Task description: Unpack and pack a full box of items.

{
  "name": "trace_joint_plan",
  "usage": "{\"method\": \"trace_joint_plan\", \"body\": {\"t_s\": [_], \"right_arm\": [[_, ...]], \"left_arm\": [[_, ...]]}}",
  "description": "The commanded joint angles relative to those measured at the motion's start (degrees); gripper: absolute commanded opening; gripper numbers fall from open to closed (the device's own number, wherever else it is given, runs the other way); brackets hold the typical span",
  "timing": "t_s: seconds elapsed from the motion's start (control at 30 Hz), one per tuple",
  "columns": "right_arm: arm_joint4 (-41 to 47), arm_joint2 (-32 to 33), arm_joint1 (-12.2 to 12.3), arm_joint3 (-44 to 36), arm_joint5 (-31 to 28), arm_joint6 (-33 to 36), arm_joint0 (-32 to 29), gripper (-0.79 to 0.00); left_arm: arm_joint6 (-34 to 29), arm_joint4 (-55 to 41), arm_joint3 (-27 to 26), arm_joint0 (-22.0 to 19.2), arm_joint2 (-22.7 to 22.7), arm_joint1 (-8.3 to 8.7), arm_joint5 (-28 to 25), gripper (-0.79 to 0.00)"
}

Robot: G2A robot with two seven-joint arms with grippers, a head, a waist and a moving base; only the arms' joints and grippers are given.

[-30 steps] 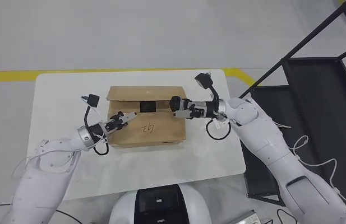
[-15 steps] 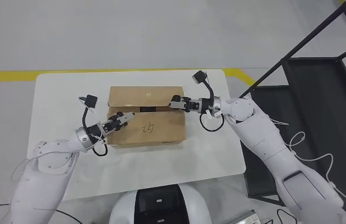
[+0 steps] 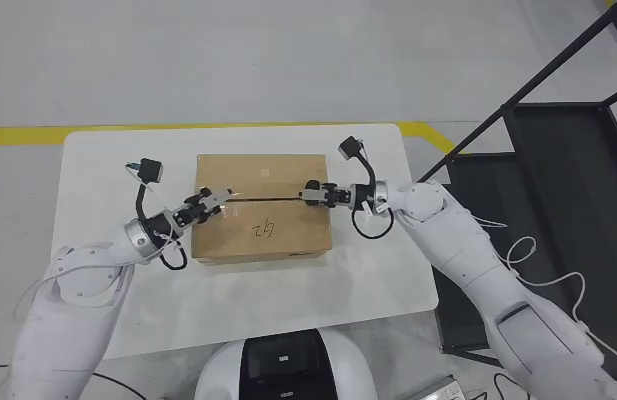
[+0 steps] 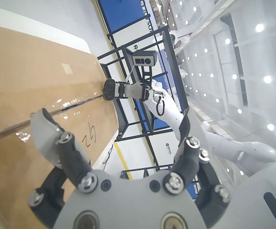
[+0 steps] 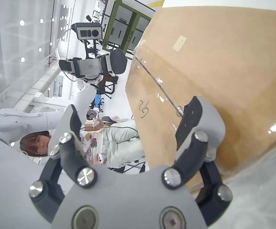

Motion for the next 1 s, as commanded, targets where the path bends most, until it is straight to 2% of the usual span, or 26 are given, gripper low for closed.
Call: {"method": "trace_joint_plan", "body": {"t_s": [0.0, 0.13, 0.37, 0.73, 0.83, 0.97], "right_arm": [[0.1, -0.2, -0.2, 0.4, -0.1, 0.0, 0.1, 0.0], [0.3, -0.3, -0.5, 0.7, -0.8, -0.2, 0.2, 0.0], [-0.5, 0.7, -0.4, -0.5, -1.7, 0.4, 0.1, 0.0], [-1.6, 4.2, 0.5, -3.3, -2.6, 0.2, -1.8, 0.0], [-5.4, 6.5, 1.4, -4.7, -2.9, -0.6, -2.7, 0.0], [-18.4, 11.8, 3.4, -8.6, -2.2, -4.1, -6.1, 0.0]], "left_arm": [[0.2, 1.0, 1.0, -0.7, 0.1, 0.01, 1.5, 0.0], [2.3, 1.7, 2.7, -1.8, 0.2, -0.11, 4.2, 0.0], [1.4, 2.4, 4.2, -1.6, -1.0, 0.19, 6.0, 0.0], [1.9, 4.7, 3.6, -0.7, -2.3, 0.54, 9.3, 0.0], [1.6, 4.8, 3.1, -0.5, -2.5, 0.61, 9.5, 0.0], [1.5, 4.8, 3.1, -0.5, -2.5, 0.61, 9.5, 0.0]]}}
